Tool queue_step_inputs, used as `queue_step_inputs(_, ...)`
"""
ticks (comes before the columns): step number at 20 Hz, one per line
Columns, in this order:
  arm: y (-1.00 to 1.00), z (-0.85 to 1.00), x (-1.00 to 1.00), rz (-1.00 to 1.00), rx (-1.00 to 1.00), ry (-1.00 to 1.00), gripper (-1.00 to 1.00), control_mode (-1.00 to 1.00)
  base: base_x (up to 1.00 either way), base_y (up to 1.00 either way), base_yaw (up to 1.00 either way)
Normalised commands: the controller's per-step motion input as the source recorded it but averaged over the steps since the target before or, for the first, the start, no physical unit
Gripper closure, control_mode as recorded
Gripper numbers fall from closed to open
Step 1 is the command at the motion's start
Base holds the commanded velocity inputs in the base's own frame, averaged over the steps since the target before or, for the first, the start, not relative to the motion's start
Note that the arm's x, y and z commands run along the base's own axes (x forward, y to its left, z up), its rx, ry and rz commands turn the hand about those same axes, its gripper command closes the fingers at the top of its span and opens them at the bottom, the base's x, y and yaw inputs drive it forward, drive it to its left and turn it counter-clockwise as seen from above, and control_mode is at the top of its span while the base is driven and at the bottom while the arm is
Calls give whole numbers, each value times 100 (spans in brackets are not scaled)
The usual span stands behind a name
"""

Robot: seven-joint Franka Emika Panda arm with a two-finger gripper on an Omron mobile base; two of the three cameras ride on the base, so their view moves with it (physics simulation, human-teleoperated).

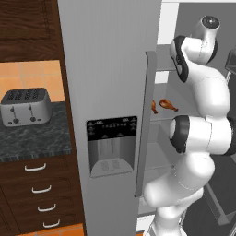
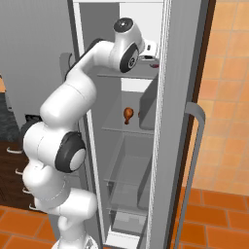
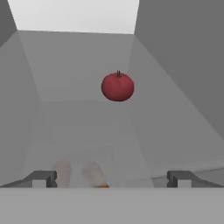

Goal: Place one tomato and one chicken drumstick in each tupperware on the nearby counter, to pack two identical lunches.

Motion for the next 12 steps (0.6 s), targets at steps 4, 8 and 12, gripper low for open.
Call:
queue_step_inputs(4,-20,-11,56,11,0,1,-100,-100,0,0,0)
queue_step_inputs(8,-16,-6,38,0,1,0,-100,-100,0,0,0)
queue_step_inputs(12,-7,0,38,-1,1,0,-100,-100,0,0,0)
